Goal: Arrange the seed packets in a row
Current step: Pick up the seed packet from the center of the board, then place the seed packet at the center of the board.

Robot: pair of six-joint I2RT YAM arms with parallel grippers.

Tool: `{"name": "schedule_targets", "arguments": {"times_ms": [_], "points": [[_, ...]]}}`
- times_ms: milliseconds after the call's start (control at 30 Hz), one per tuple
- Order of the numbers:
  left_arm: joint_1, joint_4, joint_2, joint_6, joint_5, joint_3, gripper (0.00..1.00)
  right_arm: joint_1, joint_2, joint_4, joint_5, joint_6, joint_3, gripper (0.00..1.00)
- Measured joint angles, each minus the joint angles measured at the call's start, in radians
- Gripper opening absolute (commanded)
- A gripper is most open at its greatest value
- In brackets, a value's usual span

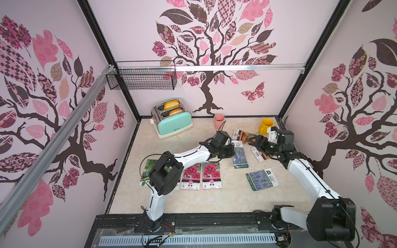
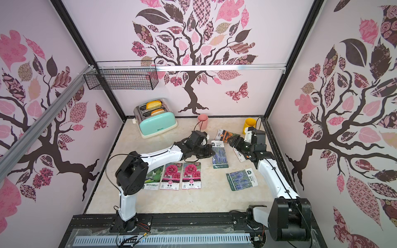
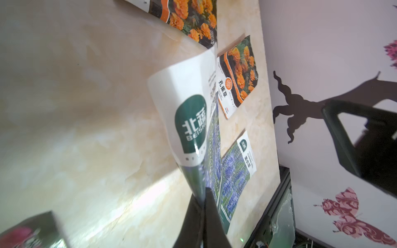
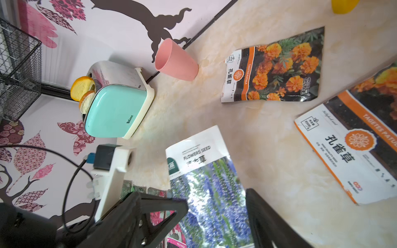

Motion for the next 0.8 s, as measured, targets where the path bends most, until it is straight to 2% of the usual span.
{"name": "schedule_targets", "arguments": {"times_ms": [167, 367, 800], "points": [[-0.013, -0.013, -0.147, 0.028, 0.010, -0.185, 0.00, 0.000, -0.025, -0.044, 0.010, -0.018, -0.019, 0.78], [-0.051, -0.018, -0.157, 0.024, 0.006, -0.307, 0.00, 0.002, -0.040, -0.070, 0.018, -0.027, -0.062, 0.79], [-0.066, 0.021, -0.026, -0.003, -0.019, -0.273, 0.00, 0.004, -0.050, -0.077, 0.029, -0.034, -0.084, 0.81]]}}
